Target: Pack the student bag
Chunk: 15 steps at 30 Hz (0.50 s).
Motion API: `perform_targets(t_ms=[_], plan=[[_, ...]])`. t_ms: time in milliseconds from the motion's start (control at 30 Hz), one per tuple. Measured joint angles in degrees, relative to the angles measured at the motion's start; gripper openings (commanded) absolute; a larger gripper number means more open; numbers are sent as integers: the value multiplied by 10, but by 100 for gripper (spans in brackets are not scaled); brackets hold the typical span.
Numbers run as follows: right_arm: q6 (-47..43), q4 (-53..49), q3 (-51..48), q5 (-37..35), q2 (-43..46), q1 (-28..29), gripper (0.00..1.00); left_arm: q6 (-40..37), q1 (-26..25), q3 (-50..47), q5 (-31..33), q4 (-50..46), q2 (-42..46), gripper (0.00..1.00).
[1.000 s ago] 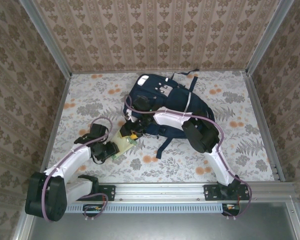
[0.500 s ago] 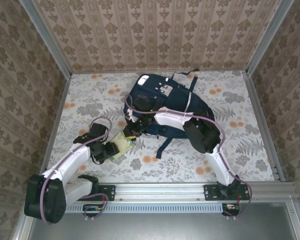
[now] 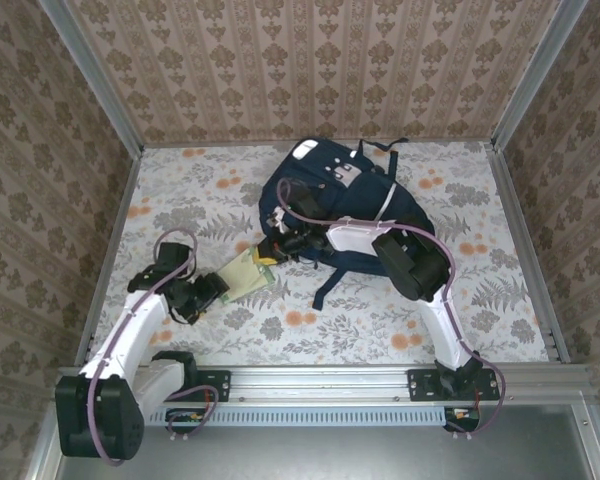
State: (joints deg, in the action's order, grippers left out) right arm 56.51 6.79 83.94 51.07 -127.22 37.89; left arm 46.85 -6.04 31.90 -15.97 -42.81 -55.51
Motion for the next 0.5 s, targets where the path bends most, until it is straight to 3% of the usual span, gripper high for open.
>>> perform_targets(t_ms=[233,500], plan=[[123,140,-38,19,0,-23,2,41,32,-48,-58,101,-30,72],[190,215,-57,32,0,-24,1,74,63,-50,-98,193,-62,72]])
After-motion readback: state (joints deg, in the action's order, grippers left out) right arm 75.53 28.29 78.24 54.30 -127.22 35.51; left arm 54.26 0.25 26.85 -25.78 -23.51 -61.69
